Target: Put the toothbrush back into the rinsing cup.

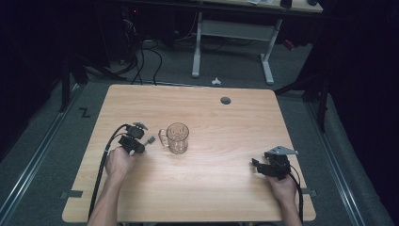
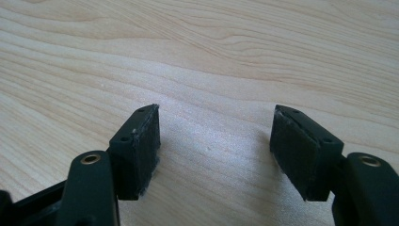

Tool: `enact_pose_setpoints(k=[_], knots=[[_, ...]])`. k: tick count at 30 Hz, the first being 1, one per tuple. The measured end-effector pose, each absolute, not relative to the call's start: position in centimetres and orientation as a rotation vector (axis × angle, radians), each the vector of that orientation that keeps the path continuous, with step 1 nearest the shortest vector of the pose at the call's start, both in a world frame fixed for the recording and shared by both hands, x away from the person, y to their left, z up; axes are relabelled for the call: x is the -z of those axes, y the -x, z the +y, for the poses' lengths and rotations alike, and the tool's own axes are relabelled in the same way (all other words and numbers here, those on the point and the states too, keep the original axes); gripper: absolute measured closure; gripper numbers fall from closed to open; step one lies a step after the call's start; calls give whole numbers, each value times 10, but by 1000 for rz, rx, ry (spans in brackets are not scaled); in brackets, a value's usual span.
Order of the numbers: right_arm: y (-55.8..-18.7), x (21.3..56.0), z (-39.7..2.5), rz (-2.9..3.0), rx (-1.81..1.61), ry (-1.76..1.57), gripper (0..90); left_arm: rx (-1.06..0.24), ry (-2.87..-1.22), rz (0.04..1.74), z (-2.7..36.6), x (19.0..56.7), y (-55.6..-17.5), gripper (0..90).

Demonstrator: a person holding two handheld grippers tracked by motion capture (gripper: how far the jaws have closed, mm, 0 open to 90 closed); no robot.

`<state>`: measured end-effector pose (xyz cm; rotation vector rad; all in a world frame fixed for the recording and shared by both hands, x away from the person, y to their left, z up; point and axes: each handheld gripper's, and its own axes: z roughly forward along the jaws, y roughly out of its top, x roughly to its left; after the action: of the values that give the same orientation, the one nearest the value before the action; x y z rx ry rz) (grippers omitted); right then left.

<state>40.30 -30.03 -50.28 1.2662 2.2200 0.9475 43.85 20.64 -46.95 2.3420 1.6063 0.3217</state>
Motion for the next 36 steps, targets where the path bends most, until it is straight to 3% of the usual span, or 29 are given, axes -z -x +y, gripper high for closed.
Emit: enact_pose_setpoints(k=[36], knots=[[-403, 503, -300, 2223, -945, -1262, 340, -371, -2070, 1494, 217, 432, -408, 800]])
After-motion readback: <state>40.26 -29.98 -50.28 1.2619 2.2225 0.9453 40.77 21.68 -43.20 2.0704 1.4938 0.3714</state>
